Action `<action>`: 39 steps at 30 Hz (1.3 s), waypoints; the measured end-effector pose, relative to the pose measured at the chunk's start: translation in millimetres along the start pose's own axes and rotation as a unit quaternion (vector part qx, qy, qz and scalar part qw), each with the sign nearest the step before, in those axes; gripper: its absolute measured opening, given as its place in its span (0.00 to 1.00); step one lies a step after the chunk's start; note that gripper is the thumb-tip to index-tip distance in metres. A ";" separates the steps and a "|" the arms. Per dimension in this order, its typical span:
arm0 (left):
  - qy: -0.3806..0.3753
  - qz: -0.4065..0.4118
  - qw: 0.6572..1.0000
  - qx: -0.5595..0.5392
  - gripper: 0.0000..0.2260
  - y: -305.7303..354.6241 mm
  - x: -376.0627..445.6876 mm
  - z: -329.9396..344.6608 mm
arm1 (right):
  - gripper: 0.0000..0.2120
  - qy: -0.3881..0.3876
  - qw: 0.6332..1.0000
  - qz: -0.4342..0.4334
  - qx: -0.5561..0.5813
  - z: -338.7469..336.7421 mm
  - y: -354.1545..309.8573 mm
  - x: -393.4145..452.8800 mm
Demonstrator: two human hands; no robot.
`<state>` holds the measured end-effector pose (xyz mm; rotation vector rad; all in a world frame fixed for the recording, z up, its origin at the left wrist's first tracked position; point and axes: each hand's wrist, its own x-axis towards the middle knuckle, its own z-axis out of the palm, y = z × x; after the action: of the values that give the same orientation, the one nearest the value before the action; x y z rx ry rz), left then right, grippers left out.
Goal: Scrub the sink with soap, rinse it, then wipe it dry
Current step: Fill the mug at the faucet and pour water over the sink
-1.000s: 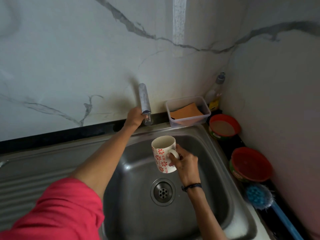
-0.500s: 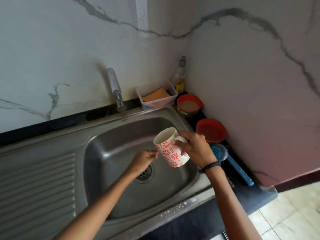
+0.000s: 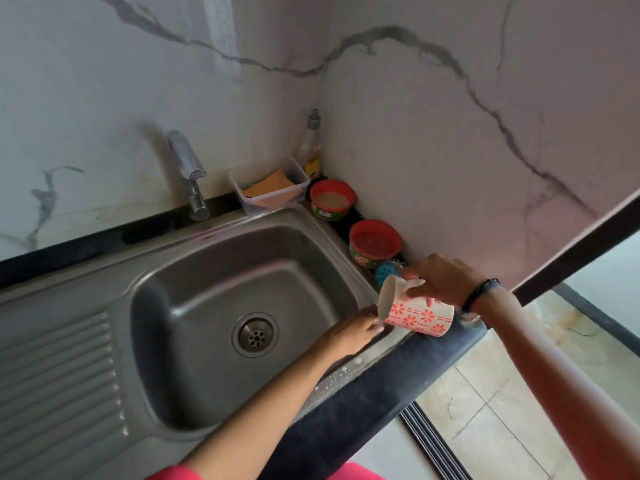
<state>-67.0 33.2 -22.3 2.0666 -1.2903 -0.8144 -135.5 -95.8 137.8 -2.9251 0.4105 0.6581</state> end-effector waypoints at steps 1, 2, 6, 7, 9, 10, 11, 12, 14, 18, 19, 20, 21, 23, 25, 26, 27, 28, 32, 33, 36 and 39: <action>-0.013 -0.006 1.000 0.011 0.16 1.2 1.2 2.3 | 0.15 -0.005 1.000 0.002 -0.016 0.2 -0.1 -3.4; -0.027 -0.010 0.999 0.024 0.17 0.4 1.6 4.5 | 0.16 -0.011 1.000 0.005 -0.026 1.4 0.2 -5.7; -0.075 0.021 0.991 0.105 0.20 -9.5 -3.9 9.7 | 0.18 -0.019 0.999 0.007 -0.050 7.0 -1.7 -14.1; -0.082 0.025 0.989 0.118 0.20 -12.0 -6.5 9.6 | 0.18 -0.020 0.998 0.004 -0.062 9.3 -3.6 -15.9; -0.095 0.026 0.987 0.127 0.19 -14.3 -14.0 7.4 | 0.18 -0.016 0.997 -0.005 -0.079 15.2 -7.7 -19.3; -0.098 0.016 0.988 0.122 0.17 -14.0 -17.2 5.8 | 0.17 -0.014 0.997 -0.007 -0.077 17.7 -8.7 -20.4; -0.098 0.005 0.988 0.116 0.15 -12.9 -20.1 3.6 | 0.16 -0.014 0.997 -0.008 -0.069 19.7 -9.4 -21.7; -0.091 -0.003 0.990 0.110 0.13 -10.9 -23.8 1.1 | 0.15 -0.012 0.998 -0.007 -0.055 21.6 -10.2 -23.7; -0.061 -0.008 0.992 0.112 0.13 -6.1 -32.1 -3.0 | 0.13 -0.003 1.000 -0.008 -0.014 24.4 -10.6 -27.7; -0.041 0.010 0.995 0.089 0.14 -1.9 -51.3 4.6 | 0.13 0.019 1.000 -0.010 0.023 26.6 -12.4 -33.9; -0.048 0.022 0.994 0.093 0.15 -1.4 -57.9 7.3 | 0.14 0.019 1.000 -0.009 0.020 26.5 -14.3 -35.7; -0.052 0.033 0.992 0.105 0.16 -2.4 -63.4 10.4 | 0.14 0.015 1.000 -0.007 0.018 25.8 -16.9 -37.6; -0.054 0.040 0.990 0.123 0.18 -4.8 -69.1 13.8 | 0.14 0.010 1.000 -0.006 0.012 24.8 -20.8 -40.5; -0.041 0.052 0.982 0.174 0.22 -10.1 -78.8 18.3 | 0.14 -0.004 1.000 -0.005 -0.016 22.2 -31.4 -46.4; -0.032 0.060 0.968 0.240 0.22 -13.8 -86.7 19.3 | 0.16 -0.015 0.998 -0.012 -0.060 20.7 -43.6 -51.4; -0.032 0.056 0.963 0.260 0.22 -16.1 -91.6 19.0 | 0.17 -0.019 0.996 -0.017 -0.086 21.6 -50.3 -53.5; -0.029 0.054 0.960 0.273 0.22 -17.7 -96.1 18.4 | 0.18 -0.022 0.994 -0.022 -0.109 22.5 -57.2 -55.2; -0.020 0.054 0.958 0.282 0.22 -20.2 -100.6 18.0 | 0.19 -0.022 0.991 -0.027 -0.128 24.1 -63.2 -56.5; 0.008 0.038 0.953 0.301 0.21 -26.3 -122.6 14.4 | 0.19 -0.014 0.991 -0.037 -0.131 28.5 -79.0 -60.6; 0.024 0.040 0.952 0.304 0.20 -26.3 -129.5 14.8 | 0.18 -0.011 0.992 -0.039 -0.119 29.8 -80.8 -62.2; 0.079 0.049 0.955 0.283 0.19 -22.1 -147.0 18.3 | 0.15 0.008 0.997 -0.044 -0.057 34.9 -79.9 -65.3; 0.113 0.101 0.952 0.268 0.18 -24.2 -152.5 34.4 | 0.15 0.005 0.998 -0.048 -0.044 36.0 -80.1 -67.5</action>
<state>-132.2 177.0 -32.4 2.2891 -1.6859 -0.1285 -185.8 2.9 139.0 -3.0106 0.2468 0.6642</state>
